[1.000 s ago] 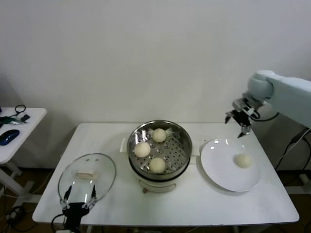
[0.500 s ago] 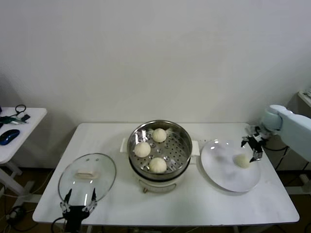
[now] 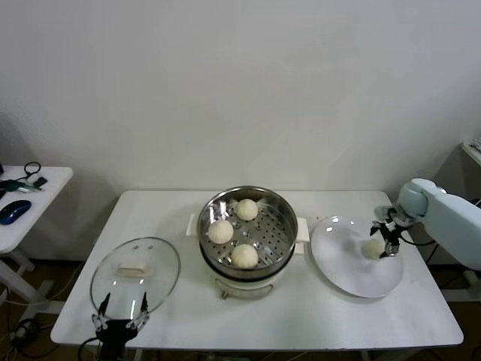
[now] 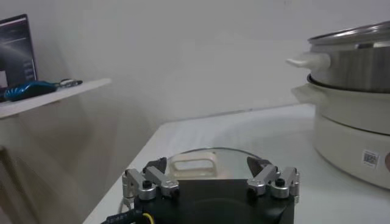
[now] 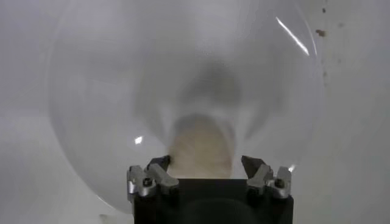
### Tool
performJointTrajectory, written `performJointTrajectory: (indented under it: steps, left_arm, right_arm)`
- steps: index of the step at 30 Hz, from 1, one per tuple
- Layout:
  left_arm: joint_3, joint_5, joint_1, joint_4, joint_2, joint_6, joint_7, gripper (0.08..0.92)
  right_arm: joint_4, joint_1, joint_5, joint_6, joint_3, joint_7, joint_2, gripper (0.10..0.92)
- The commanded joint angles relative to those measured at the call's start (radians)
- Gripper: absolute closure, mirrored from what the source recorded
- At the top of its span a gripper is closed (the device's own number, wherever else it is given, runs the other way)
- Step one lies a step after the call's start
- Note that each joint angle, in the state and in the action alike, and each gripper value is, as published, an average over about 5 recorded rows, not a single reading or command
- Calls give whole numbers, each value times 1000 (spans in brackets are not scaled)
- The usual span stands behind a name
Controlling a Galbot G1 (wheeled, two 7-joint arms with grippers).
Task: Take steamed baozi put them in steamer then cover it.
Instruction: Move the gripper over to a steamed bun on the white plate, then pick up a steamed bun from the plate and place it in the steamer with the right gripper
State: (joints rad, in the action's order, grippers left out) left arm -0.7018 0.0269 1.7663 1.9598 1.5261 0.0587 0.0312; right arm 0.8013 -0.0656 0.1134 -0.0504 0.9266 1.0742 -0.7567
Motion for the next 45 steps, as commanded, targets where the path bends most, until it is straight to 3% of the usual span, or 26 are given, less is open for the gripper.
performJointTrajectory:
  steps: [1, 8, 16, 24, 32, 37, 45]
  left_arm:
    - [0, -1, 1, 0, -1, 0, 0, 177]
    - [3, 0, -2, 2, 1, -1, 1, 177]
    - [7, 0, -5, 3, 1, -2, 2, 177]
    - [10, -4, -11, 10, -4, -5, 2, 177]
    - [10, -18, -22, 20, -17, -13, 1, 177]
    - [11, -24, -24, 32, -25, -16, -1, 177]
    - [6, -35, -19, 50, -35, -18, -2, 177]
  right_arm:
    - [-35, 39, 46, 6, -49, -16, -21, 292]
    - [-1, -4, 5, 25, -23, -5, -8, 331]
    - [133, -362, -344, 90, 331, 32, 33, 355]
    - [429, -867, -675, 167, 744, 58, -30, 356]
    - [765, -1106, -910, 307, 851, 2, -169, 355]
    - [834, -1035, -964, 388, 816, -86, -241, 355]
    - [746, -787, -867, 470, 750, -204, -293, 355]
